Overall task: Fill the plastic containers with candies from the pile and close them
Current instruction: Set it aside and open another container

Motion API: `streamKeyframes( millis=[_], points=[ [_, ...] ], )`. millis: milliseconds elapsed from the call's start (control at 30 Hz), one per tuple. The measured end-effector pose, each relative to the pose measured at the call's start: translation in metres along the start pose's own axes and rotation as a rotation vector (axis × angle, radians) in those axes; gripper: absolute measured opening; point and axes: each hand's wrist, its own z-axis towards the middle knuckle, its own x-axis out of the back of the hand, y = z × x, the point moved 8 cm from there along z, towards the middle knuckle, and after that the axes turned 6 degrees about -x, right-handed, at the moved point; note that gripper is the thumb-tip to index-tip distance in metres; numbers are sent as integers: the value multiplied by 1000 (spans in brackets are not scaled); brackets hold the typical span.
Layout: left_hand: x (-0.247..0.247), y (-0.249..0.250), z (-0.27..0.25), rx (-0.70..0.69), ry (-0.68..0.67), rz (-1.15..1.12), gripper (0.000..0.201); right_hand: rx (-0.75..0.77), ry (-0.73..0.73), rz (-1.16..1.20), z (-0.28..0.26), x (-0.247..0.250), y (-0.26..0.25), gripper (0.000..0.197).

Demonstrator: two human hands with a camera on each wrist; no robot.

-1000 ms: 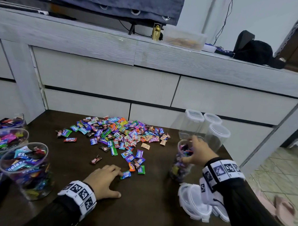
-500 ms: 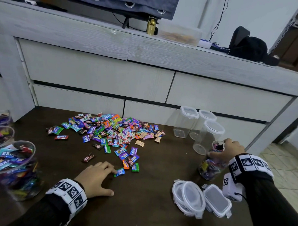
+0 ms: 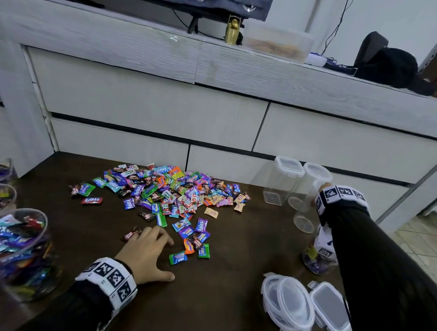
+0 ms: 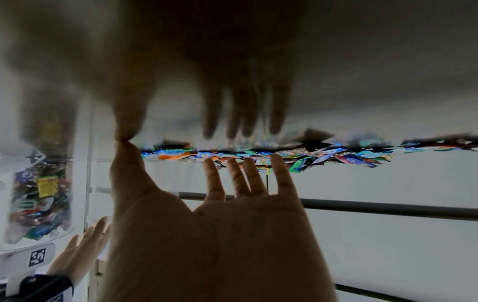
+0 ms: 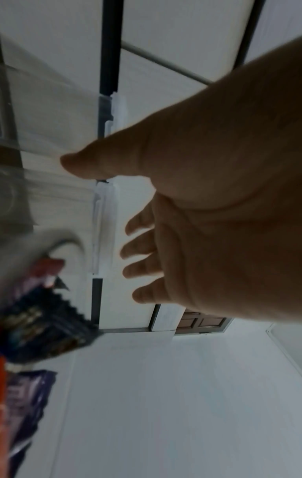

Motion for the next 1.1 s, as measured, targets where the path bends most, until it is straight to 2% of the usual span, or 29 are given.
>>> streamKeyframes(
  millis=[67, 133, 200, 267, 433, 500, 633, 800, 867, 1000, 1100],
  points=[
    [-3, -2, 0, 7, -40, -20, 78, 0, -4, -43, -6, -1, -4, 21],
    [-5, -3, -1, 9, -57, -26, 77, -26, 112, -166, -16, 5, -14, 44],
    [-4, -2, -1, 10, -62, -17, 77, -4, 185, -240, -25, 8, -26, 55],
    [-3, -2, -1, 17, -65, -17, 77, 70, 190, -254, -31, 6, -36, 50],
    [-3, -1, -4, 28, -62, -32, 76, 254, 147, -215, -47, -2, -67, 17],
    [-2, -1, -4, 32, -61, -44, 76, 296, 112, -200, -54, -8, -84, 21],
    [0, -1, -5, 47, -56, -79, 79, 476, 101, -229, -91, -28, -114, 40],
    [17, 3, -5, 57, -11, -133, 95, 703, 108, -256, -157, -45, -134, 42],
    [29, 8, -4, 8, 61, -231, 101, 781, 105, -263, -183, -47, -140, 44],
    [52, 39, -6, -214, 163, -581, 110, 955, 49, -215, -224, -49, -150, 50],
    [61, 58, -10, -324, 194, -794, 102, 1053, -13, -163, -241, -52, -155, 54]
  ],
)
